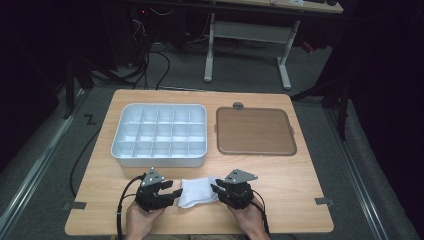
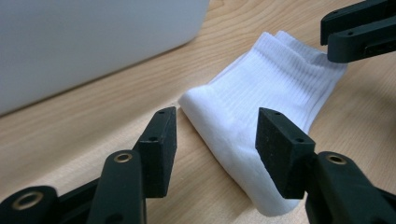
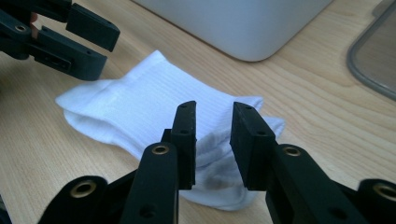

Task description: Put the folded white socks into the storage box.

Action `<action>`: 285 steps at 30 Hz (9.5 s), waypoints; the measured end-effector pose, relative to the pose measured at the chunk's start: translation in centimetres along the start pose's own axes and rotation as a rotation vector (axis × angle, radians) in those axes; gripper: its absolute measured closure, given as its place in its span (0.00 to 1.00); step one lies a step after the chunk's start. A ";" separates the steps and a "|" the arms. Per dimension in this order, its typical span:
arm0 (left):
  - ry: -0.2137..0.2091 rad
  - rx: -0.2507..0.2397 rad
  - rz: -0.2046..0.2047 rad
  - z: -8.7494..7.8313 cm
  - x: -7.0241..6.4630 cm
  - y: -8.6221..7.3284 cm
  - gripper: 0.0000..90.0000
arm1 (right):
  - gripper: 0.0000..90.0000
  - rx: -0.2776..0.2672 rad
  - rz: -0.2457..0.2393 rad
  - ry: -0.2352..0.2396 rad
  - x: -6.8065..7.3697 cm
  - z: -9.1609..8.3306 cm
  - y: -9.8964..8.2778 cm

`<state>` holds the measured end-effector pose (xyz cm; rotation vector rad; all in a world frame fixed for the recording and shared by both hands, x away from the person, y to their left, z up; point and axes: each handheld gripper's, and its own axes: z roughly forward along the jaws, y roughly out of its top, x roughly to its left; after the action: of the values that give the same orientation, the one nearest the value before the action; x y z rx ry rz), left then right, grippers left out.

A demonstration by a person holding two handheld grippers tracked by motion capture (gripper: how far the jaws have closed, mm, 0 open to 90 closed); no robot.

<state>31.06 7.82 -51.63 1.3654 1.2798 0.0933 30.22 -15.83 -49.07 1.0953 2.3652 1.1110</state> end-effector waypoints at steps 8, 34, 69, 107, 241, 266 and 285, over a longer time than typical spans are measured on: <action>-0.023 -0.015 0.082 1.0 -1.0 -1.8 0.52 | 0.80 0.067 -0.007 0.007 0.1 1.2 -0.7; 0.099 0.041 0.134 3.3 -1.6 -2.8 0.53 | 0.96 0.084 -0.031 -0.089 0.3 0.6 -3.0; 0.128 0.081 -0.033 4.2 -0.3 1.3 0.43 | 0.87 -0.019 -0.020 0.000 0.6 -0.7 -0.8; 0.112 0.141 -0.026 6.0 -0.5 0.6 0.74 | 0.95 0.060 -0.031 0.047 2.4 3.4 -1.1; -0.061 0.088 -0.112 5.0 -2.8 4.4 0.94 | 0.86 0.089 -0.090 0.065 0.6 5.7 0.7; -0.044 0.113 -0.058 6.4 -2.5 2.6 0.94 | 0.81 0.018 -0.024 0.113 0.9 2.9 -0.5; 0.003 0.053 -0.031 6.8 -1.0 3.3 0.94 | 0.84 0.081 -0.104 0.078 1.5 6.1 0.2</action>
<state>37.41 3.68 -50.63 1.3904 1.3139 0.0398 32.74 -11.44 -52.85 0.9592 2.5166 1.0476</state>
